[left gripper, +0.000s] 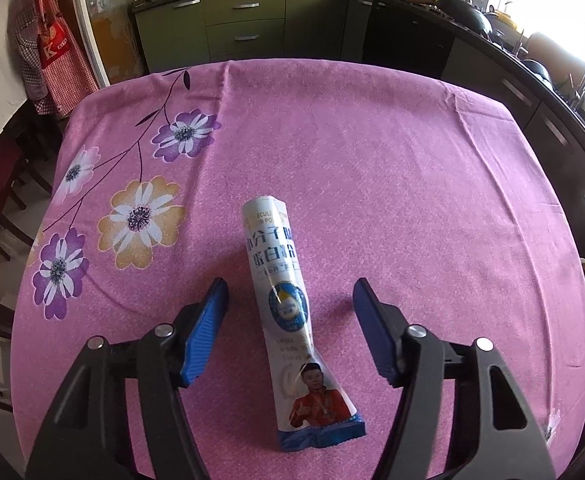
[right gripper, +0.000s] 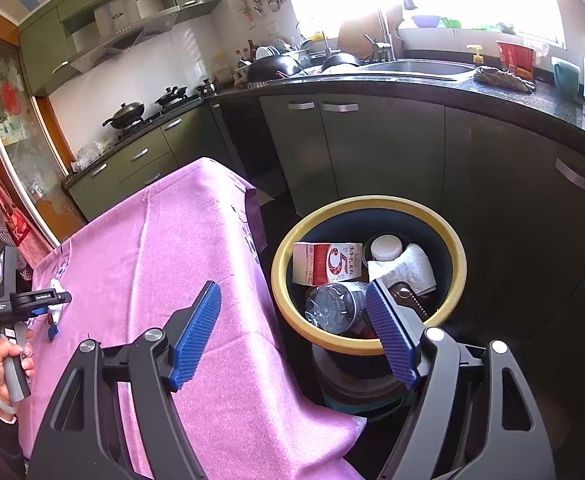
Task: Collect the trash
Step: 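Grasp the white-and-blue squeeze tube with the left gripper, then carry the squeeze tube over the bin and open the left gripper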
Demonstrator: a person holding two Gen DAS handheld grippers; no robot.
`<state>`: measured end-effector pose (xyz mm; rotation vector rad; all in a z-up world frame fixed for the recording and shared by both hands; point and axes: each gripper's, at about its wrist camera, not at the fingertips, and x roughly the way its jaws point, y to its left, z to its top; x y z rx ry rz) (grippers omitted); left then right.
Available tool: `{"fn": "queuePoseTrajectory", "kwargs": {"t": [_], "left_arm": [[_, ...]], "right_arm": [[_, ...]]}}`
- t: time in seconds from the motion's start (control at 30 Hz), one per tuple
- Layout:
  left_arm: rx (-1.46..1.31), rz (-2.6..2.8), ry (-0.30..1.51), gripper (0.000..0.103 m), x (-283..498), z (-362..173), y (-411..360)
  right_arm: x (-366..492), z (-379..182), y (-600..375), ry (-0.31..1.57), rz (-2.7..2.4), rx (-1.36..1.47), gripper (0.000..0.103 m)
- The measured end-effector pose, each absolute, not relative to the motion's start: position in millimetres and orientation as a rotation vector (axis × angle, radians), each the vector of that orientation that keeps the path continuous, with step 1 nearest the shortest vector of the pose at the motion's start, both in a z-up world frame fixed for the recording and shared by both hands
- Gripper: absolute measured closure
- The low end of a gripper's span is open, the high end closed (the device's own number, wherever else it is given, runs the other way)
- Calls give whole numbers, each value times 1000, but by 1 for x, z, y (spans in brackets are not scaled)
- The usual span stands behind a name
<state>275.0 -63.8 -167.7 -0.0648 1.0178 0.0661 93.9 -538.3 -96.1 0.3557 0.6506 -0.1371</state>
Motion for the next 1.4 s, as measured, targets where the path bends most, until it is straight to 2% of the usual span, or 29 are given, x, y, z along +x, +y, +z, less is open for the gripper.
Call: {"fn": "queuePoseTrajectory", "kwargs": {"t": [0.23,0.47,0.73,1.0,1.23,1.4], "left_arm": [[-53,47,1023,61,269,-165,-65],[-51,1,1033,82,260,-164,-65],[-35,-83,1034,84,244,-158,-77],[36,-242,956,84,214,-112,-121],[148,-498,902,84,182,-60,-202],[228,-684,898,84,170,-43,-283]], "right_arm": [[91,-98,-541,649,-133,370,29],[92,-98,-538,653,-129,367,28],[97,-105,-537,694,-129,355,26],[99,-111,-540,716,-142,358,26],[94,-115,-551,719,-177,369,26],[84,-114,-566,701,-224,375,26]]}}
